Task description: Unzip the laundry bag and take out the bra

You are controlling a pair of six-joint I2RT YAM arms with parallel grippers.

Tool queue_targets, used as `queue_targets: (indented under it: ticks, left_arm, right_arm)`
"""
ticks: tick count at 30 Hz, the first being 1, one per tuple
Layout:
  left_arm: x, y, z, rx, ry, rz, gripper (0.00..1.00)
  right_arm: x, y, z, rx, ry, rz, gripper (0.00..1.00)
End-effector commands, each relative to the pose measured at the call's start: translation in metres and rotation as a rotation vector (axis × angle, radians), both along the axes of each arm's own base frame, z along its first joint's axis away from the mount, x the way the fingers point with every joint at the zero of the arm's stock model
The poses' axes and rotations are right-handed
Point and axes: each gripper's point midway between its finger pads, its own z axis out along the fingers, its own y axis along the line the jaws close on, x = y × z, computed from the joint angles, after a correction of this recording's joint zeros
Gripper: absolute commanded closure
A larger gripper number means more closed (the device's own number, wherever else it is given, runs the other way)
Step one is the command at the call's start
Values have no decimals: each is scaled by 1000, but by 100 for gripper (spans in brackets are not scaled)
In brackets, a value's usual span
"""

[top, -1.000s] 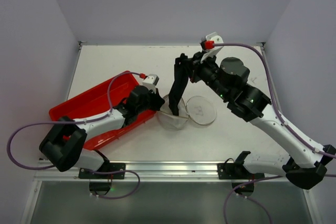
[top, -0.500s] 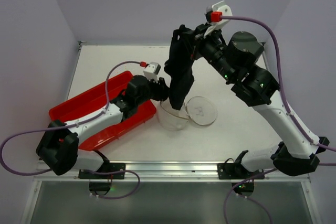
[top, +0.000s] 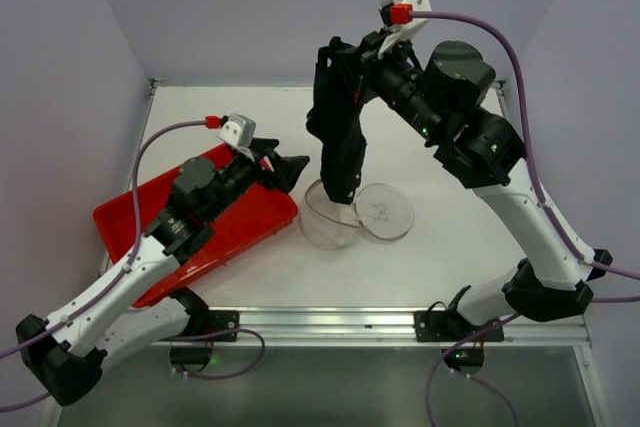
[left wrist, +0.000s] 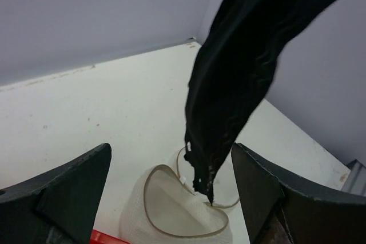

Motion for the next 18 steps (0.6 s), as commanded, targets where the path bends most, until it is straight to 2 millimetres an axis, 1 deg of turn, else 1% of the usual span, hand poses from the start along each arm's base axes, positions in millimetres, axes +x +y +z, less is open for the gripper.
queue_targets:
  ticks: [1, 2, 4, 5, 6, 7, 8, 9, 10, 11, 12, 13, 14, 16, 18]
  left_arm:
    - [-20, -11, 24, 21, -137, -145, 11]
    - [-26, -20, 25, 27, -146, -205, 11]
    - [-29, -26, 33, 16, -167, -244, 11]
    - [-34, -31, 35, 12, -173, -284, 11]
    - [-34, -35, 31, 13, -167, -305, 11]
    - [-34, -38, 33, 4, -179, -316, 11]
    - [-34, -42, 29, 5, -172, -337, 11]
    - [-34, -43, 29, 2, -178, -344, 11]
    - [-33, -46, 27, -2, -191, -353, 10]
    - [-30, -49, 21, 6, -188, -359, 10]
    - [-25, -50, 18, 13, -187, -340, 10]
    - [-20, -50, 15, 22, -182, -328, 11]
    - [-15, -52, 8, 33, -169, -324, 12]
    - [-10, -53, 5, 40, -162, -308, 16]
    - [-6, -52, -3, 51, -147, -289, 20]
  right_arm:
    - [-15, -2, 15, 37, -14, 57, 100]
    - [-18, -2, 13, 41, -5, 67, 100]
    - [-21, 0, 13, 54, -4, 88, 100]
    - [-21, 2, 7, 56, 9, 94, 100]
    - [-24, 0, 11, 73, 0, 97, 100]
    - [-25, 0, 12, 83, 2, 100, 100]
    - [-24, 2, 6, 93, 20, 103, 100]
    - [-27, 1, 12, 122, 5, 109, 100]
    - [-27, 2, 11, 140, 8, 113, 100]
    - [-25, 6, 2, 157, 36, 117, 100]
    - [-28, 5, 9, 194, 17, 126, 100]
    - [-29, 7, 8, 205, 21, 136, 100]
    - [-28, 10, 3, 219, 39, 142, 100]
    - [-27, 12, 3, 238, 40, 149, 100]
    - [-26, 13, 1, 252, 44, 149, 100]
